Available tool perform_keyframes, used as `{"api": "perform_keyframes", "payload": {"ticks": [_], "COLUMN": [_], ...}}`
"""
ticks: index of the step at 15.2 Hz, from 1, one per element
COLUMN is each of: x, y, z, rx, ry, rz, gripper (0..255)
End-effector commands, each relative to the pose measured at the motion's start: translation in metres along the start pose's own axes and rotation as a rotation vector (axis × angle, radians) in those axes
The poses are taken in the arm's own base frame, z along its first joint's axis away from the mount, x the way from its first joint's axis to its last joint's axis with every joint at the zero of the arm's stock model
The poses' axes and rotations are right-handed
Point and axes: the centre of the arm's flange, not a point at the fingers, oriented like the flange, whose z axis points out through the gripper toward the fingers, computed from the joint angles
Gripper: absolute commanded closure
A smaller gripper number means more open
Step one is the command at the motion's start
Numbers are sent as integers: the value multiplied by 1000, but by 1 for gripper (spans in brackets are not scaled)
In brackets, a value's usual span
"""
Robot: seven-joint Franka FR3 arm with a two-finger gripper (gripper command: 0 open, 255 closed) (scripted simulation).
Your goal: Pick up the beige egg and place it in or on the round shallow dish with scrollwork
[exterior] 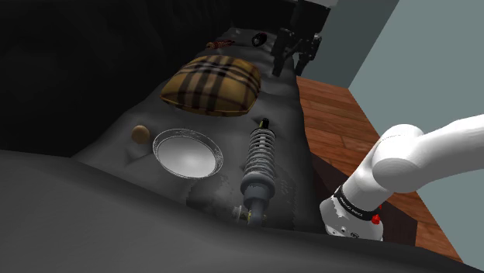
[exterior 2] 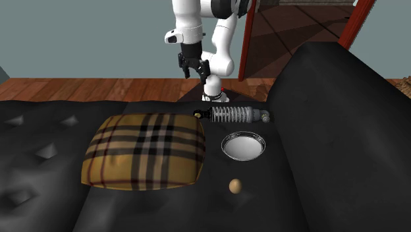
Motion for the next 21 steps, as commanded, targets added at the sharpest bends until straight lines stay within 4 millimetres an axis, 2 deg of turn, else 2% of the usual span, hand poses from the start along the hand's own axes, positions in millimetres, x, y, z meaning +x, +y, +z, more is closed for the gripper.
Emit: {"api": "perform_keyframes", "payload": {"ticks": [1,11,21], "x": [7,53,108], "y": [-22,-134,-240], "z": [10,64,120], "rx": [1,4,6], "ry": [-1,-12,-23], "rz": [21,117,212], "gripper": [0,0,0]}}
